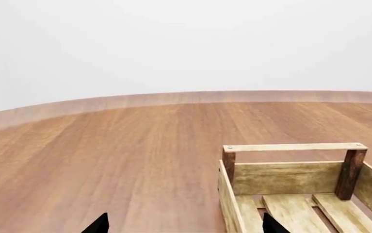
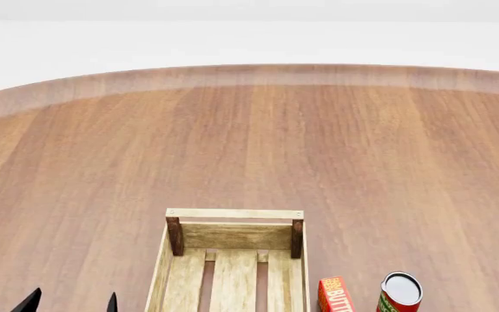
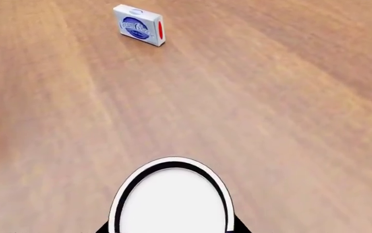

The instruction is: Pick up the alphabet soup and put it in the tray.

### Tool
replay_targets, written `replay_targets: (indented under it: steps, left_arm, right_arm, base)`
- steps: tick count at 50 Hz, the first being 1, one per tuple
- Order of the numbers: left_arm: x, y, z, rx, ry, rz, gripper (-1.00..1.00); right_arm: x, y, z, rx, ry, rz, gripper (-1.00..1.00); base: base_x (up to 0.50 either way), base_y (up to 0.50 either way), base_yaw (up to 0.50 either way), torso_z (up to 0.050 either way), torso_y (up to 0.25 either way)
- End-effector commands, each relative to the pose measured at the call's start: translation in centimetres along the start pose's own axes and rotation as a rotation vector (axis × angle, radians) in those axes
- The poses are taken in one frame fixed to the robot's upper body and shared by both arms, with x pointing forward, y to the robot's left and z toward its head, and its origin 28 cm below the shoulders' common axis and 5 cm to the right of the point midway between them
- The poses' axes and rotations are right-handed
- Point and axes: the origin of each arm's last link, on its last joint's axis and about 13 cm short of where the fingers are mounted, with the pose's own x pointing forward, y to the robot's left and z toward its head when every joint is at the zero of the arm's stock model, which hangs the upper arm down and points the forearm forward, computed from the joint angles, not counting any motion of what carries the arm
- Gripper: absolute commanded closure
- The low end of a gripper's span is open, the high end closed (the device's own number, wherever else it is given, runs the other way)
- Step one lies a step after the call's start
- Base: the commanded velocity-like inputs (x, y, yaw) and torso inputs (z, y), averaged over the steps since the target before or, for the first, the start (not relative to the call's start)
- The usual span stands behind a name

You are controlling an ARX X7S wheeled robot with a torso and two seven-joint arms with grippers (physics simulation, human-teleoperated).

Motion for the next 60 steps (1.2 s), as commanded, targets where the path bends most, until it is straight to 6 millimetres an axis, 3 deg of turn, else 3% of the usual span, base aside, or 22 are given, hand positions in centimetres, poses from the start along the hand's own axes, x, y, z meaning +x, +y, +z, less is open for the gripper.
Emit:
replay_targets:
  steps: [1, 21, 45, 60]
  left_arm:
    - [0.0, 0.0, 0.0, -0.001, -0.001, -0.001, -1.00]
    - [0.1, -0.1, 0.0, -0.001, 0.000, -0.004, -1.00]
    - [0.0, -0.1, -0.1, -0.002, 0.001, -0.011, -1.00]
    - [-0.1, -0.3, 0.0, 0.002, -0.001, -0.012, -1.00]
  right_arm:
    - [-0.2, 0.1, 0.4, -0.006, -0.018, 0.010, 1.00]
    - [-2.2, 1.1, 3.0, -0.013, -0.109, 0.057, 1.00]
    - [-6.7, 5.9, 7.9, -0.109, -0.297, 0.243, 1.00]
    - [-8.1, 8.7, 9.1, -0.152, -0.364, 0.357, 1.00]
  base:
    - [0.00, 0.00, 0.00, 0.000, 0.010]
    - [0.00, 0.00, 0.00, 0.000, 0.000]
    - [0.00, 0.00, 0.00, 0.000, 0.000]
    - [0.00, 0.00, 0.00, 0.000, 0.001]
